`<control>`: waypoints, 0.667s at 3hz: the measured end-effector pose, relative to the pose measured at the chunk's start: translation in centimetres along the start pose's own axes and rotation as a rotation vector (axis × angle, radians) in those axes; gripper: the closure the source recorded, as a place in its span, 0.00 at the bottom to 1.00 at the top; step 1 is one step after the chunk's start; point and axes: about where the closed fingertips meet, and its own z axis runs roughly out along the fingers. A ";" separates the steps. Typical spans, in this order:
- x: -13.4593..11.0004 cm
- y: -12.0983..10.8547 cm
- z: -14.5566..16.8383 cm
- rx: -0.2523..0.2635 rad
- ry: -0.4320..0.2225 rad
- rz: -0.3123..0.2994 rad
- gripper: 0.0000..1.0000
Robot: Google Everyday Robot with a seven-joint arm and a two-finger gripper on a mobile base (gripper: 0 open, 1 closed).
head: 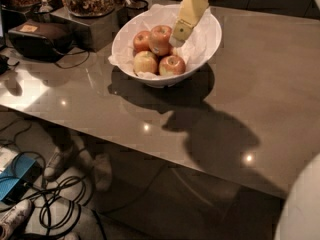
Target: Pick apple from white bowl
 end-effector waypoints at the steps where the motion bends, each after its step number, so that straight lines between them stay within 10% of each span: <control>1: -1.1 -1.1 1.8 -0.031 -0.025 0.020 0.00; 2: -1.8 -2.0 3.1 -0.054 -0.036 0.036 0.05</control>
Offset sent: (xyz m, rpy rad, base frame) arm 0.0396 0.0142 -0.0218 0.0549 0.1205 -0.0047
